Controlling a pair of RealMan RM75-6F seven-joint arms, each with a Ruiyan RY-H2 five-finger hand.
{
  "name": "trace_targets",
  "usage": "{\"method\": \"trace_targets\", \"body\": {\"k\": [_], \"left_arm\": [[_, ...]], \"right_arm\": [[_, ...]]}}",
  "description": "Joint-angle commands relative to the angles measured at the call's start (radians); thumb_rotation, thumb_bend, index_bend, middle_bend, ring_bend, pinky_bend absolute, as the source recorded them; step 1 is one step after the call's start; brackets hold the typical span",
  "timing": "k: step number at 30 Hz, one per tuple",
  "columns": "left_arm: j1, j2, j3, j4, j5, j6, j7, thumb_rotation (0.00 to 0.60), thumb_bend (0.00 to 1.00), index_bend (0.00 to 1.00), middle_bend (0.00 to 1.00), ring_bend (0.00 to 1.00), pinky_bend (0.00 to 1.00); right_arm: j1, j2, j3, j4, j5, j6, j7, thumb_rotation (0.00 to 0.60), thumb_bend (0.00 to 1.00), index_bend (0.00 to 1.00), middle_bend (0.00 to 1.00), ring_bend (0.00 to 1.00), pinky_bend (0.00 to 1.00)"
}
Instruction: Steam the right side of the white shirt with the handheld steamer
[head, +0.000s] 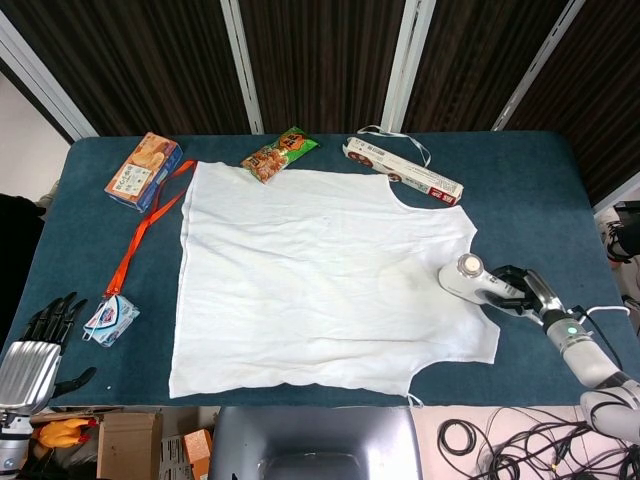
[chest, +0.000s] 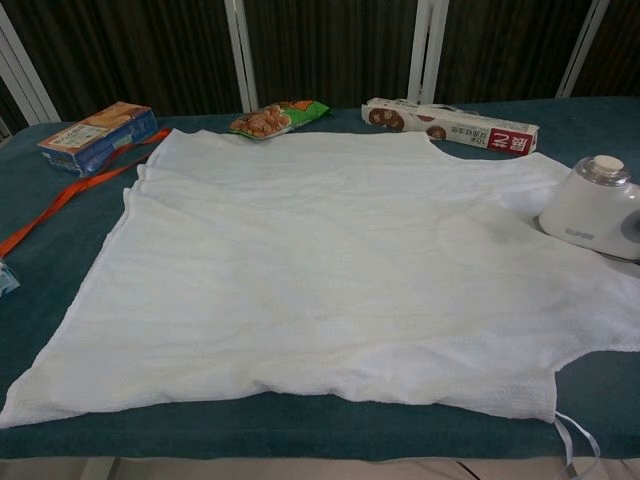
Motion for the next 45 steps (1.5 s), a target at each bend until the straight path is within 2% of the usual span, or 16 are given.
{"method": "trace_targets", "body": {"k": [1,10,14,20,24,28,32,34,38,45], "left_arm": [[-0.001,0.0,0.0,0.0,-0.001,-0.001,0.0,0.6,0.0,0.0,0.03,0.05,0.15],[-0.002,0.0,0.0,-0.002,0.001,-0.003,0.0,0.6,0.0,0.0,0.03,0.05,0.15],[-0.002,0.0,0.001,-0.001,0.002,-0.003,-0.001,0.6,0.0,0.0,0.03,0.05,0.15],[-0.002,0.001,0.001,-0.001,0.003,-0.001,-0.004,0.6,0.0,0.0,0.03,0.05,0.15],[-0.001,0.002,0.001,-0.001,0.004,0.0,-0.005,0.6,0.0,0.0,0.03,0.05,0.15],[-0.001,0.003,0.001,-0.001,0.005,0.001,-0.008,0.6,0.0,0.0,0.03,0.05,0.15],[0.0,0.004,0.001,-0.001,0.006,0.003,-0.011,0.6,0.0,0.0,0.03,0.05,0.15],[0.0,0.005,0.001,-0.001,0.006,0.004,-0.012,0.6,0.0,0.0,0.03,0.05,0.15],[0.001,0.005,0.001,-0.001,0.005,0.004,-0.012,0.6,0.0,0.0,0.03,0.05,0.15],[0.0,0.006,0.001,-0.002,0.005,0.002,-0.01,0.6,0.0,0.0,0.03,0.05,0.15]], "right_arm": [[0.006,0.004,0.007,0.001,0.014,-0.015,-0.025,0.6,0.21,0.48,0.51,0.57,0.88],[0.016,0.001,0.018,0.011,0.111,-0.058,-0.227,0.6,0.22,0.61,0.62,0.68,0.96],[0.016,-0.01,0.032,0.015,0.172,-0.068,-0.304,0.6,0.26,0.7,0.69,0.74,1.0],[0.026,-0.02,0.041,0.02,0.235,-0.085,-0.423,0.6,0.27,0.74,0.71,0.77,1.0],[0.03,-0.021,0.05,0.011,0.263,-0.08,-0.486,0.6,0.37,0.76,0.72,0.78,1.0],[0.03,-0.028,0.057,0.004,0.281,-0.069,-0.539,0.6,0.46,0.86,0.79,0.84,1.0],[0.028,-0.045,0.07,0.008,0.292,-0.066,-0.56,0.6,0.51,0.97,0.86,0.9,1.0],[0.023,-0.058,0.087,0.01,0.291,-0.053,-0.55,0.6,0.53,1.0,0.91,0.95,1.0],[0.013,-0.071,0.117,0.01,0.272,-0.042,-0.509,0.6,0.56,1.0,0.98,1.0,1.0],[0.001,-0.036,0.155,-0.045,0.204,0.016,-0.474,0.6,0.62,1.0,1.0,1.0,1.0]]}}
